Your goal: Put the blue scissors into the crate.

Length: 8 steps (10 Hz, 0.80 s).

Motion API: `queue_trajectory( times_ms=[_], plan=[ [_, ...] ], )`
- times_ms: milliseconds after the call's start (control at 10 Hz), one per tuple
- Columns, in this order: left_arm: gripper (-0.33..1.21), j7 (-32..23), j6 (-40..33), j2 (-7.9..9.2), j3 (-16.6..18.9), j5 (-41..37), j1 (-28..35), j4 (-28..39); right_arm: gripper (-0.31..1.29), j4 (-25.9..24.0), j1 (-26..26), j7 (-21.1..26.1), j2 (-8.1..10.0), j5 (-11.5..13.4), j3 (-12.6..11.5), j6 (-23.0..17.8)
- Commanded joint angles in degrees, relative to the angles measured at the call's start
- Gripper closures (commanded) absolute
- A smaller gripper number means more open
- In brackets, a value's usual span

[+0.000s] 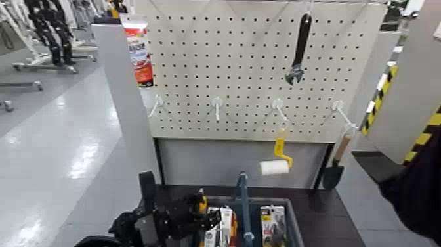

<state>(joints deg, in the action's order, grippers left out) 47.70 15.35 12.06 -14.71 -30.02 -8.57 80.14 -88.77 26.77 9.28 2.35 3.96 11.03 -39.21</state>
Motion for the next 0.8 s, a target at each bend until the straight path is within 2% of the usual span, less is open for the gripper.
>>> queue_trajectory(
  times_ms=[100,200,300,500,700,800],
  plan=[
    [-0.09,-3.0,-2.3,0.42,1.0,6.3,2.1,3.9,0.10,-0.2,0.1,0.1,-0.07,0.0,0.0,0.2],
    [-0.09,-6.2,-6.1,0.77,1.7,9.2,3.8,6.6,0.10,-0.3,0.1,0.2,-0.07,0.1,0.0,0.3],
    [-0.09,-9.7,-5.9,0.95,3.5,11.9,6.8,9.9,0.10,-0.7,0.3,0.4,0.02,0.1,-0.2,1.1],
    [-0.08,-14.7,-8.4,0.33,5.1,11.7,11.7,11.4,0.10,-1.6,1.0,1.6,-0.07,0.7,-0.2,2.3],
    [-0.06,-20.8,-13.1,-0.72,7.2,13.3,17.4,12.6,0.10,-2.3,1.5,2.1,0.02,0.8,0.0,3.9],
    [-0.06,-22.9,-16.2,-1.78,8.6,14.6,20.1,12.5,0.09,-2.3,1.6,2.1,0.11,0.8,0.0,4.2]
  ],
)
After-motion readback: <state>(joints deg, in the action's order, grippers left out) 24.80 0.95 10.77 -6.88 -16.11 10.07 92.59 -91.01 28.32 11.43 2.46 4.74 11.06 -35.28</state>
